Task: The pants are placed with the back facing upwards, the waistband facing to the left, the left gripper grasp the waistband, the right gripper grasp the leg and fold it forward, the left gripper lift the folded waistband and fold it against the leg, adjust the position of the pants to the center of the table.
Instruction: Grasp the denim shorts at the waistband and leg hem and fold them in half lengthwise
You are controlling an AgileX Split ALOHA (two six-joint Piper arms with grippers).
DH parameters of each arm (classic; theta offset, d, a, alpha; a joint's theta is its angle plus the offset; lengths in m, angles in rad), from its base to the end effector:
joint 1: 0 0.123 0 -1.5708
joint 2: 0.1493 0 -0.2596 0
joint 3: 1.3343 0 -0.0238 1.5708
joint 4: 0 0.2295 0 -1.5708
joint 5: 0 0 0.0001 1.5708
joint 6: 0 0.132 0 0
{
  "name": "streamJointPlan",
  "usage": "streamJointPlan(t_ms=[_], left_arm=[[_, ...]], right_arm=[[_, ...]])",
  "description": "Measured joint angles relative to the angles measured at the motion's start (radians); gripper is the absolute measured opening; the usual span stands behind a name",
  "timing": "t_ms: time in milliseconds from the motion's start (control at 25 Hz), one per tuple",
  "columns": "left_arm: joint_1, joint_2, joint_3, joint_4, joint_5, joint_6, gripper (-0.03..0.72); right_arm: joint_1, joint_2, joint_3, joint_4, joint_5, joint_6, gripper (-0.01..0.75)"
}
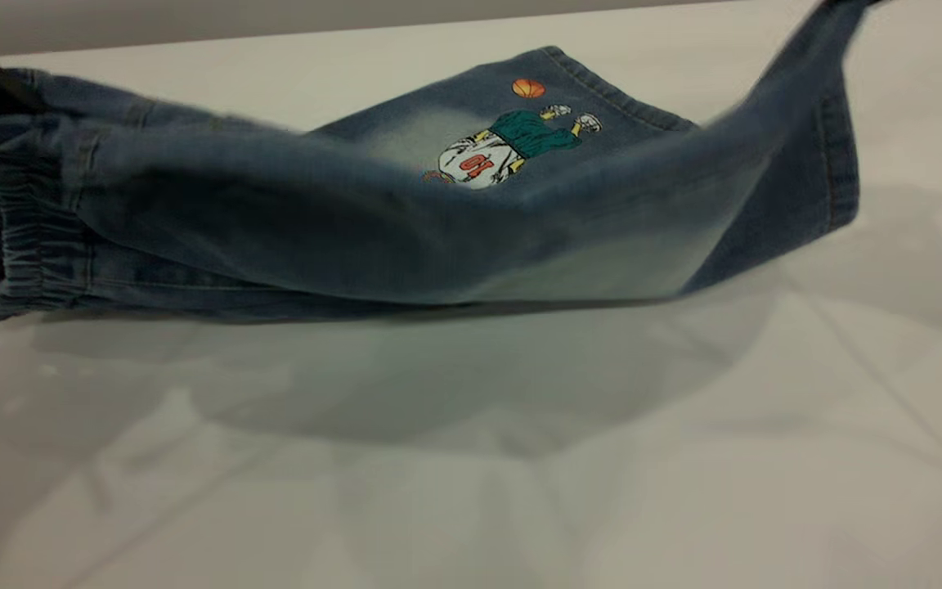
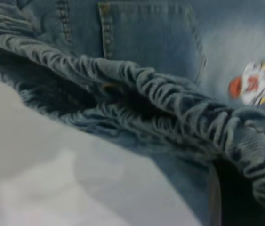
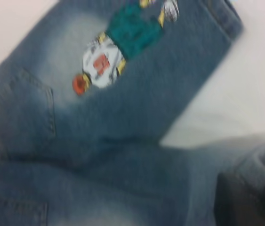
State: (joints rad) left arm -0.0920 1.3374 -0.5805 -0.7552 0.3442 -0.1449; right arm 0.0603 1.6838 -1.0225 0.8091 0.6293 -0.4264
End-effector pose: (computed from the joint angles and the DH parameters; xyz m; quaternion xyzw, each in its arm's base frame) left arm 0.2462 -0.0534 0.1553 -0.3230 0.8855 -0.2437 0.2283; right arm 0.3294 0.0763 0.1661 0.0448 0.9424 0.2505 0.2172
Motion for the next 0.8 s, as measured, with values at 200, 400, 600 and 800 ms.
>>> streamJointPlan(t_ms=[200, 400, 600, 800], left_arm=[[0.000, 0.072, 0.009, -0.140, -0.094, -0.001, 0.140], [0.000, 0.131, 0.009, -0.274, -0.231, 0.000, 0.140], [0.000, 0.183, 0.009, -0.336, -0.361, 0.000, 0.140], [0.000, 0.259, 0.009, -0.403, -0.417, 0.001, 0.140]], right_arm=[[0.012, 0.140, -0.148, 0.080, -0.004, -0.025, 0.011], [0.075, 0.285, -0.303, 0.108, -0.005, -0.031, 0.011], [0.161, 0.443, -0.472, 0.109, -0.002, -0.021, 0.011], [0.233, 0.604, -0.651, 0.109, 0.002, 0.006, 0.011]])
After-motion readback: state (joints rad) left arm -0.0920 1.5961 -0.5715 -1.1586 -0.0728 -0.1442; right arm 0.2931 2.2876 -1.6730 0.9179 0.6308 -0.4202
